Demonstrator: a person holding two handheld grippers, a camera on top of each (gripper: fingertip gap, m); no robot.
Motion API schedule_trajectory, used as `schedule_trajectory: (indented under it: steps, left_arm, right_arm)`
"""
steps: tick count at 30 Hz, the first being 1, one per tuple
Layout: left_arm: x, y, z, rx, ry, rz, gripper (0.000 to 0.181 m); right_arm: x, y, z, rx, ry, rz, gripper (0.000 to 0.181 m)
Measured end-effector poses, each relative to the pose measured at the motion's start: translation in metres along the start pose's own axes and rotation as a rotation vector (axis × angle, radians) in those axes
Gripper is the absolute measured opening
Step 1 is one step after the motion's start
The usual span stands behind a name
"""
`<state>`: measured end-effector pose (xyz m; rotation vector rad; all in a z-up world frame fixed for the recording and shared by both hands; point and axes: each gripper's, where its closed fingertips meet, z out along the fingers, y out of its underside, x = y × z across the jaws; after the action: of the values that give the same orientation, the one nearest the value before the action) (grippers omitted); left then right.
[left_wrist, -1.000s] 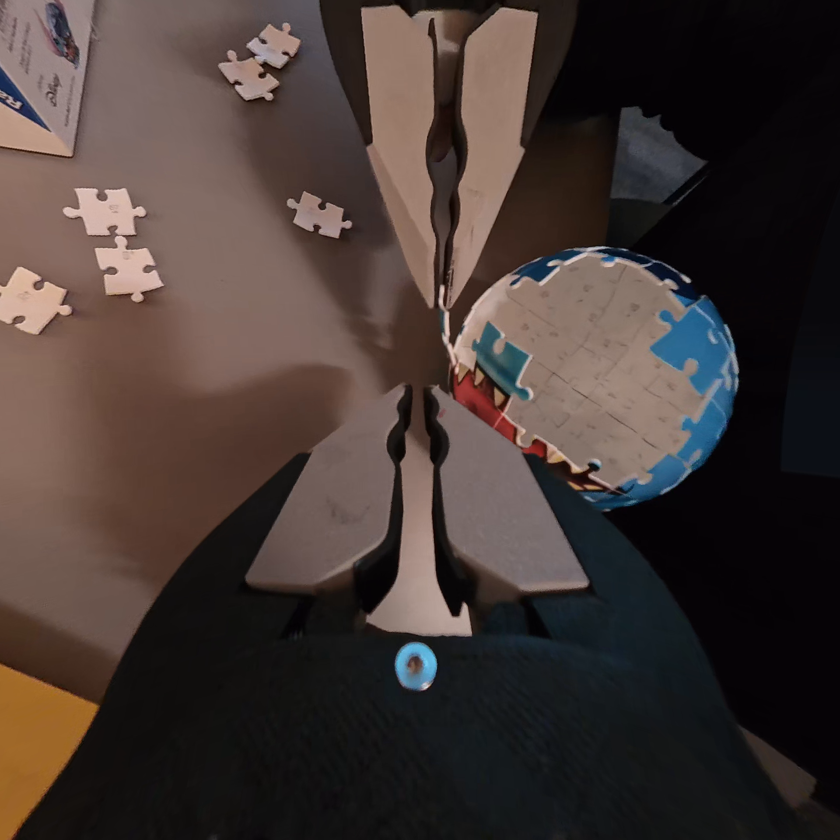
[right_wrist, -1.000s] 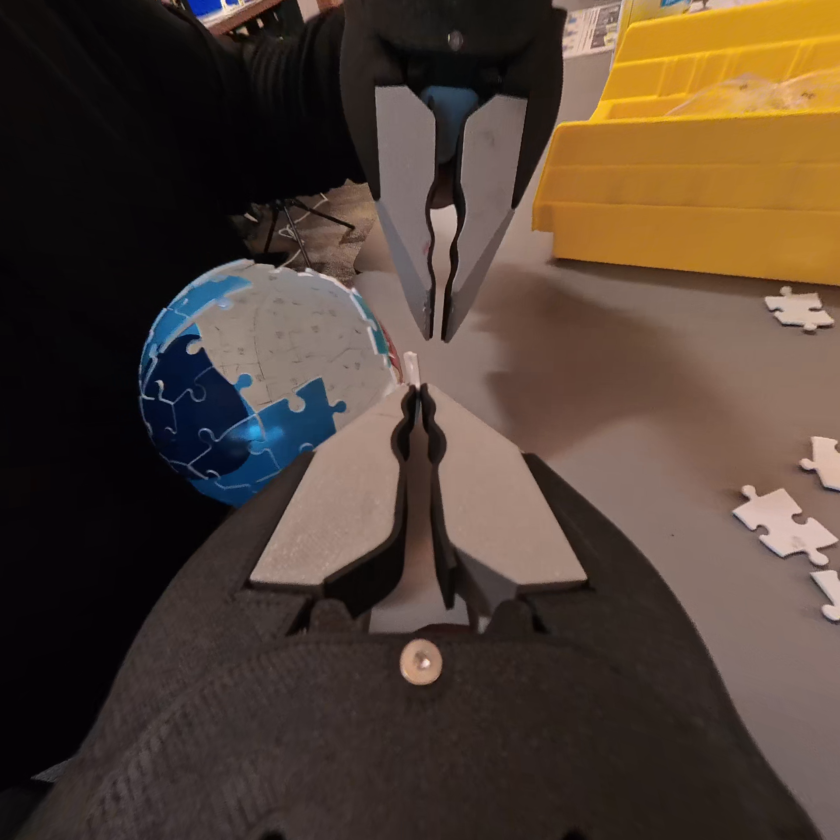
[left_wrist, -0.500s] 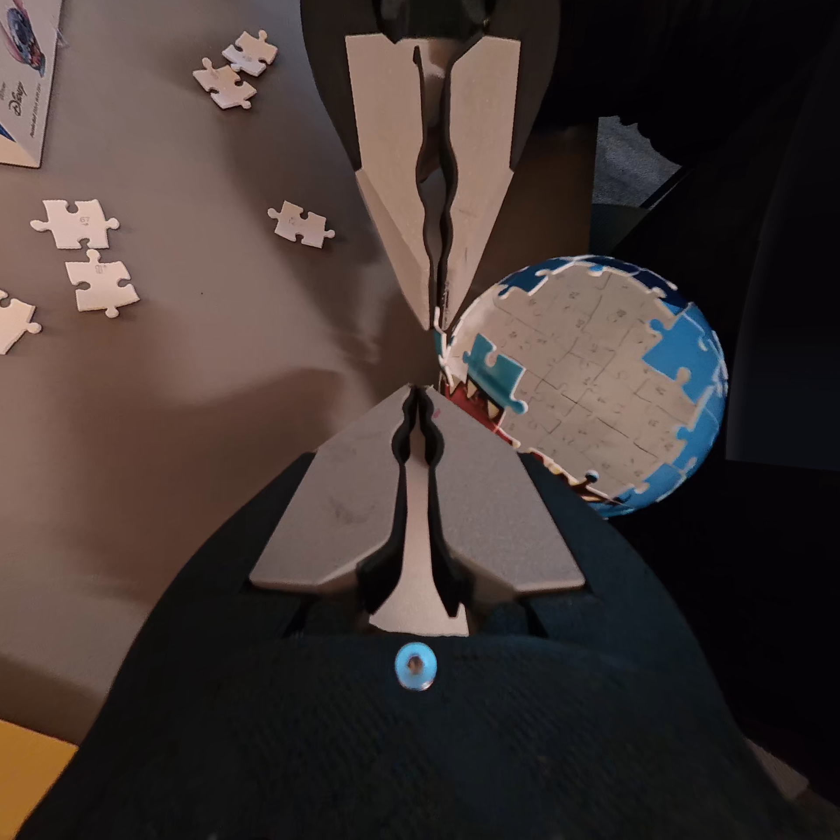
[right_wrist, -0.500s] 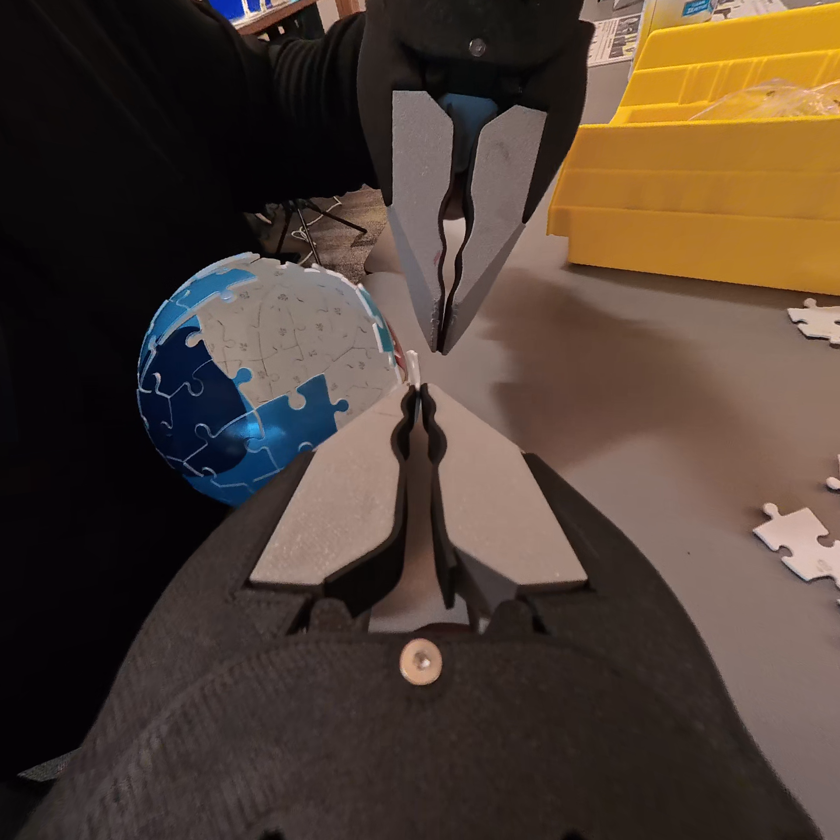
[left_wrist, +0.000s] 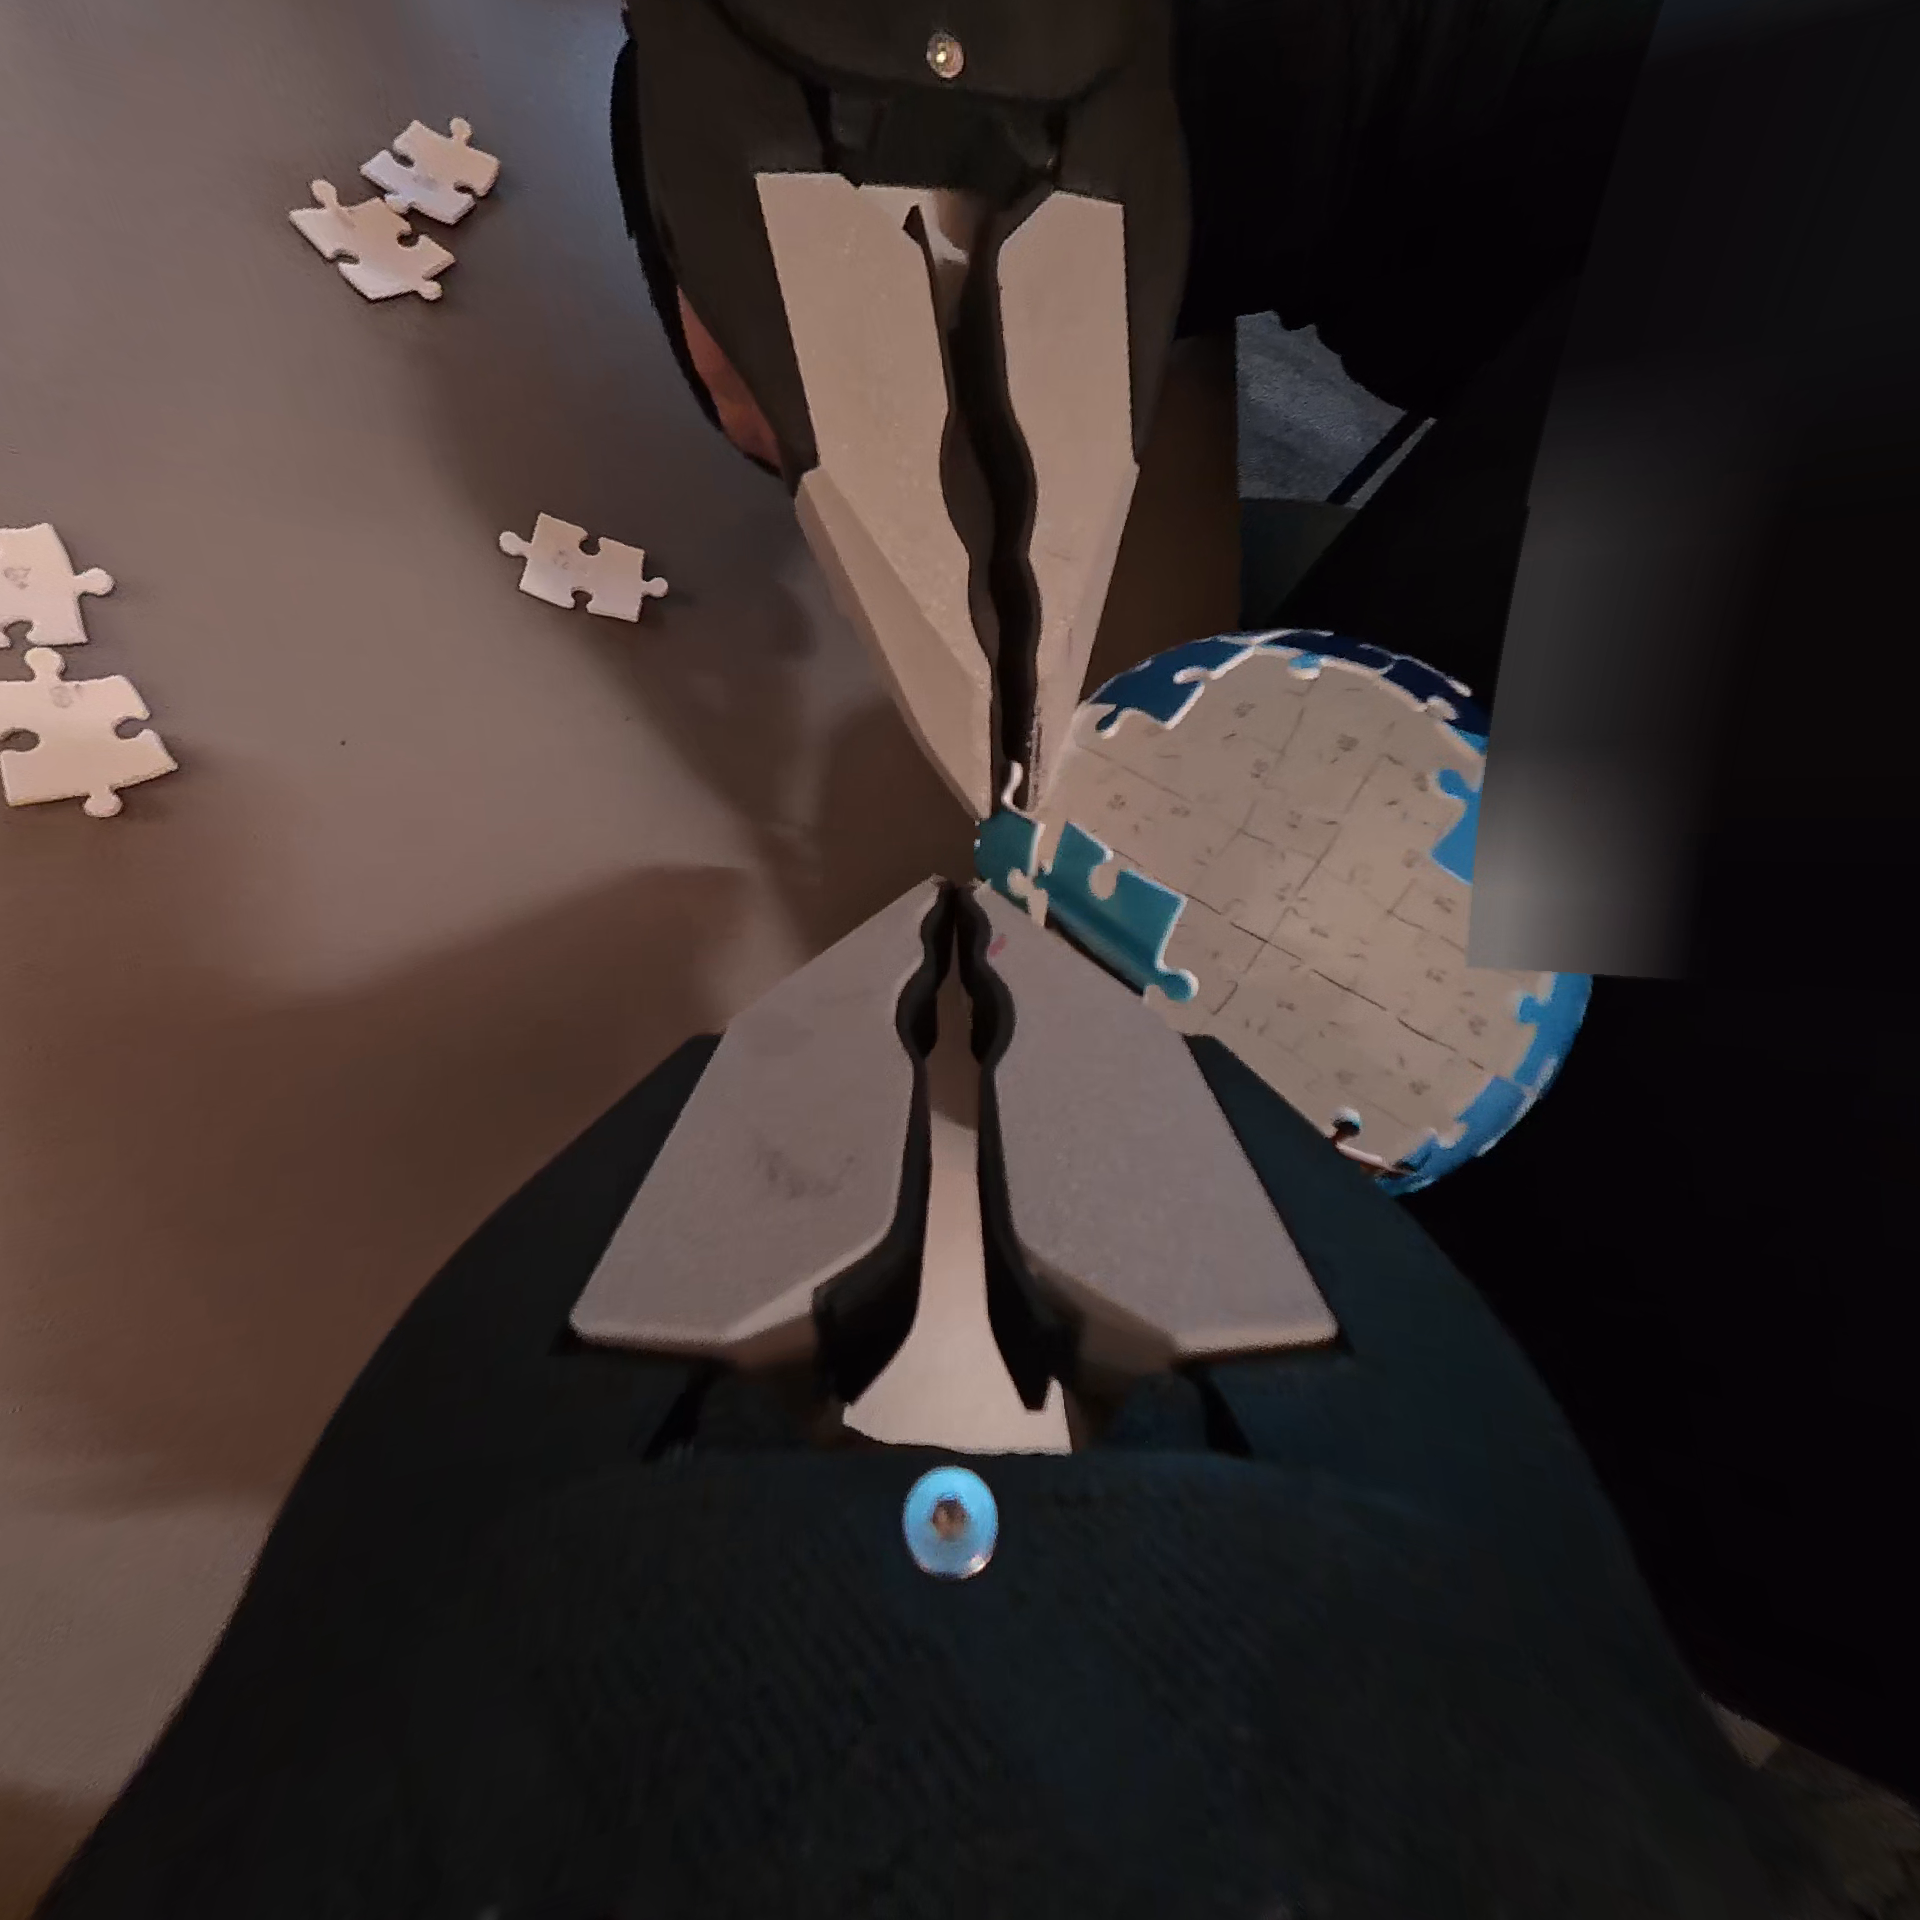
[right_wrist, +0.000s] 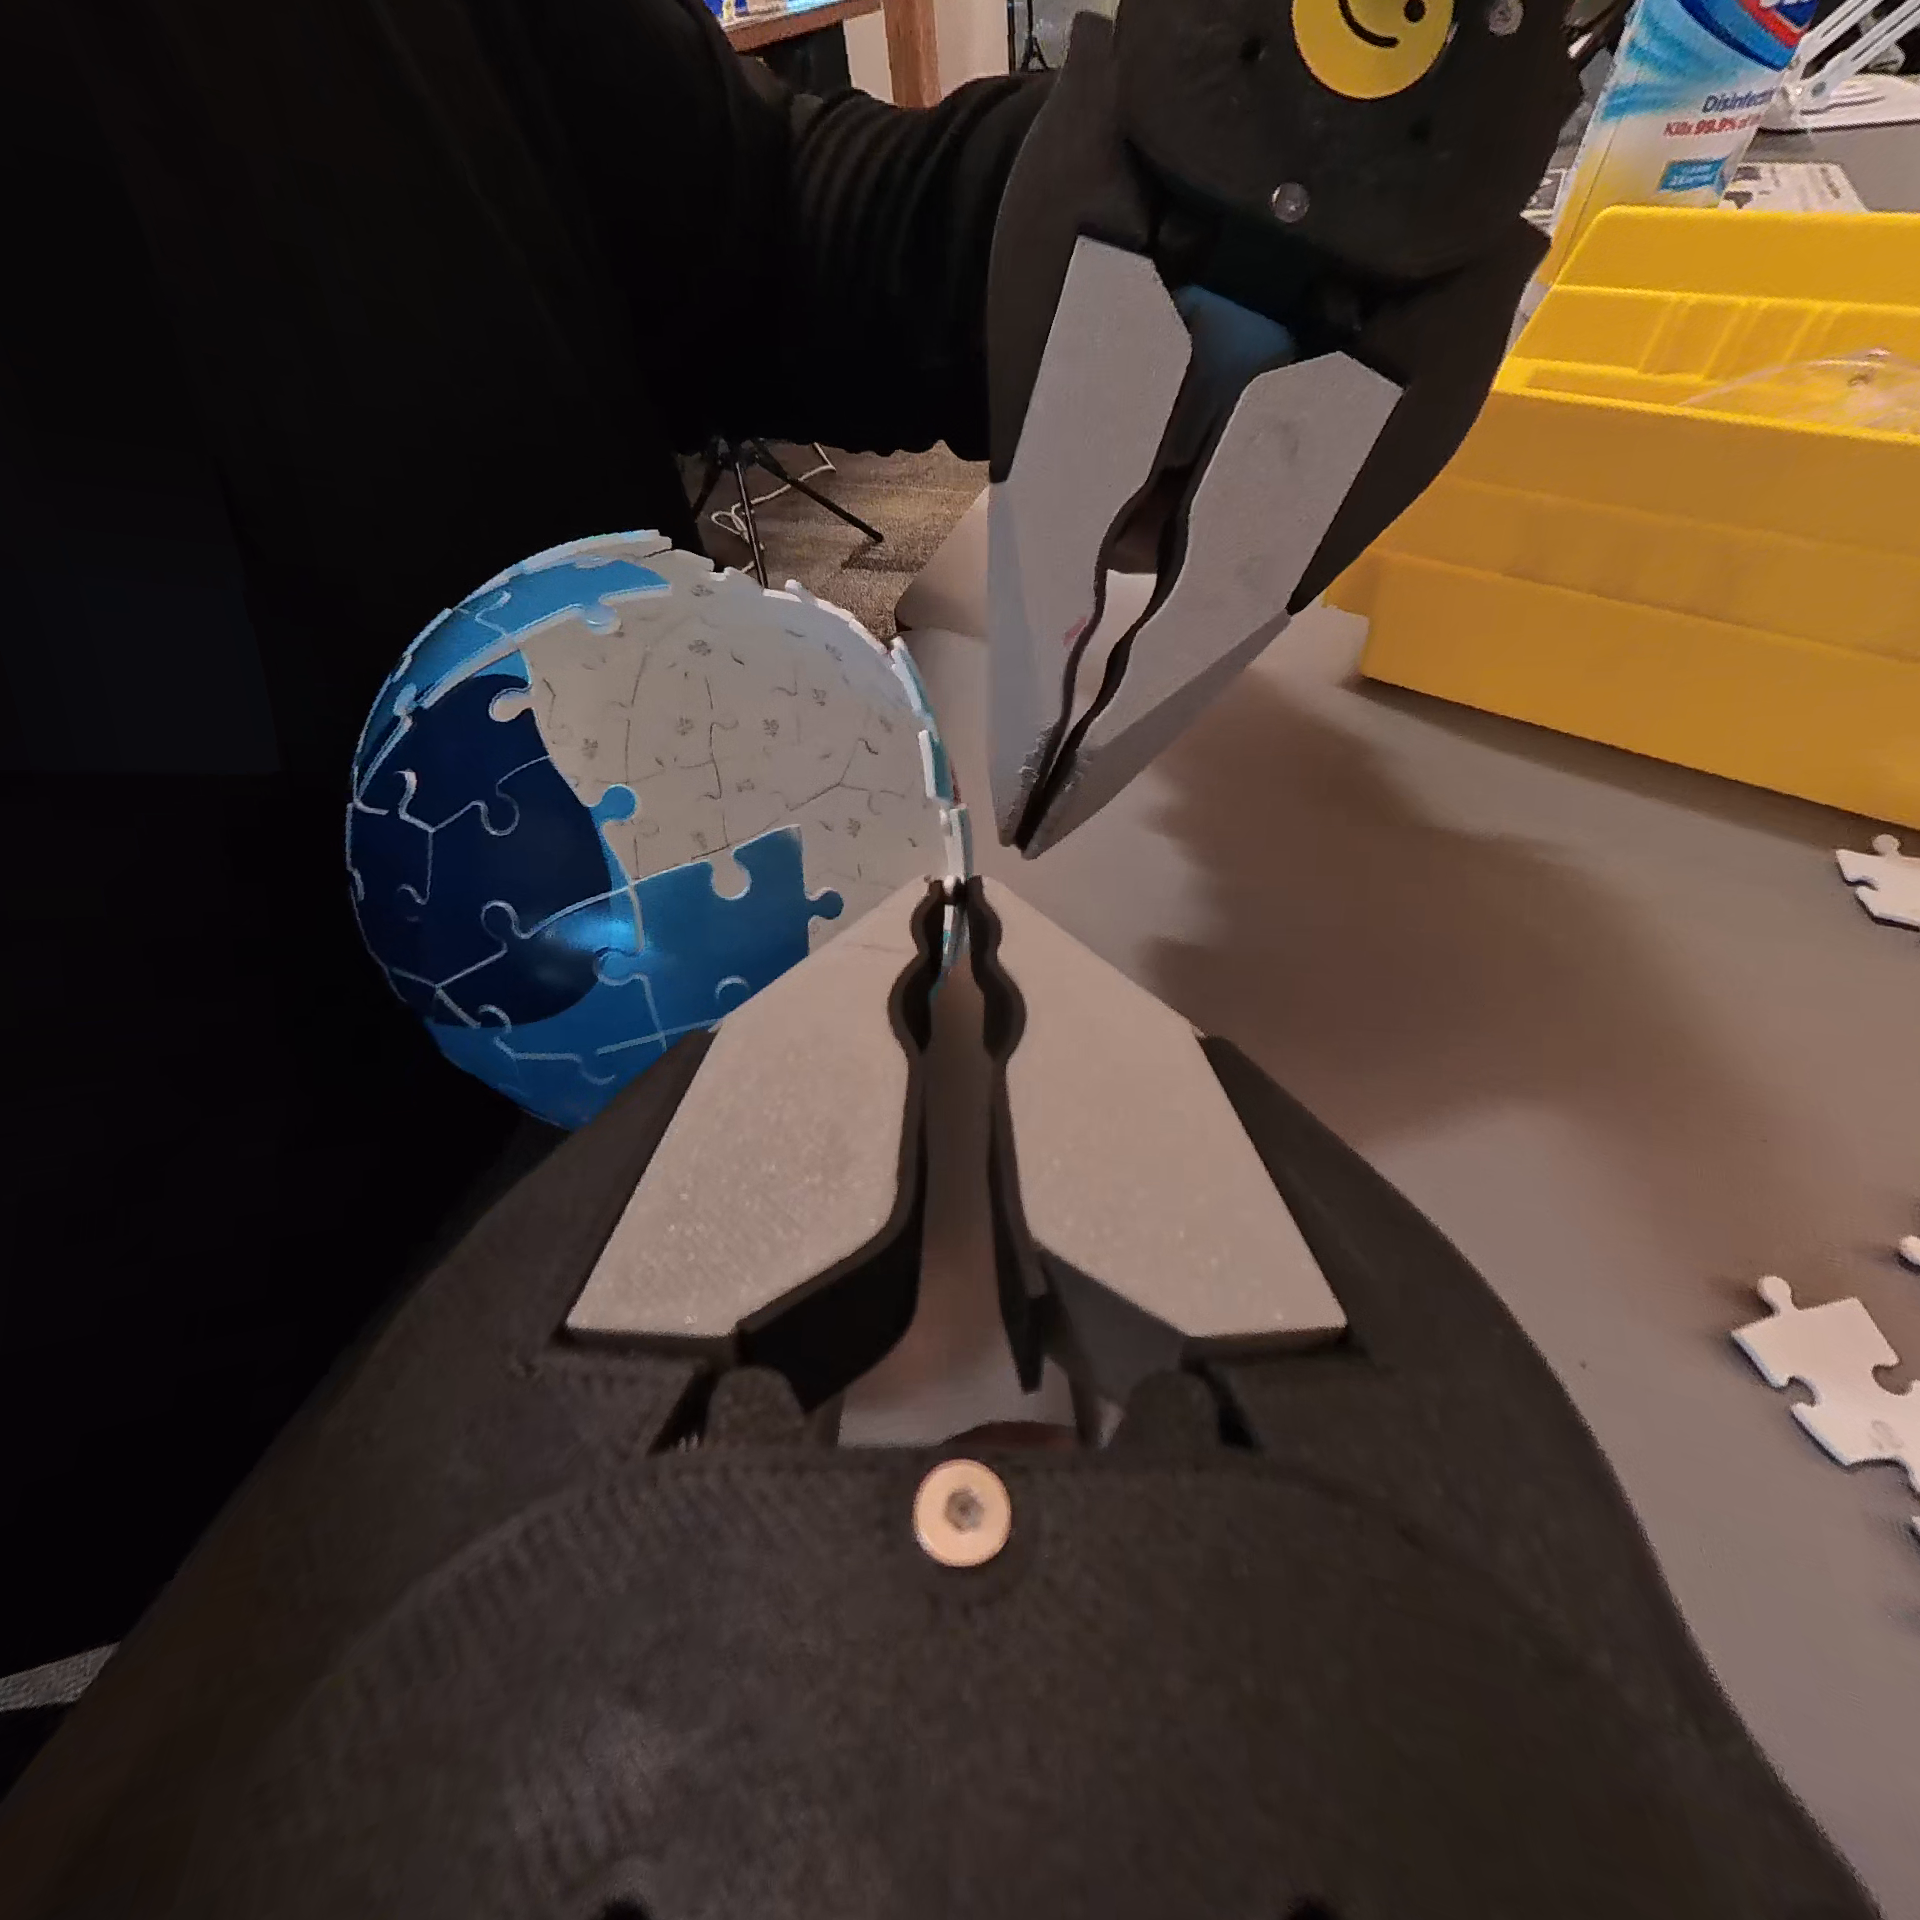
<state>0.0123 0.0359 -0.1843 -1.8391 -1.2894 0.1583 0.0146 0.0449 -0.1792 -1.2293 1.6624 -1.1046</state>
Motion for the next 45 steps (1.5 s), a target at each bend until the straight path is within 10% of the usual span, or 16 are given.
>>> schedule_trajectory:
  steps: [45]
  left_arm:
    - [0.0064, 0.0067, 0.0099, -0.017, 0.112, -0.058, 0.0]
  right_arm:
    - [-0.0046, 0.0084, 0.0046, -0.062, -0.077, 0.116, 0.007]
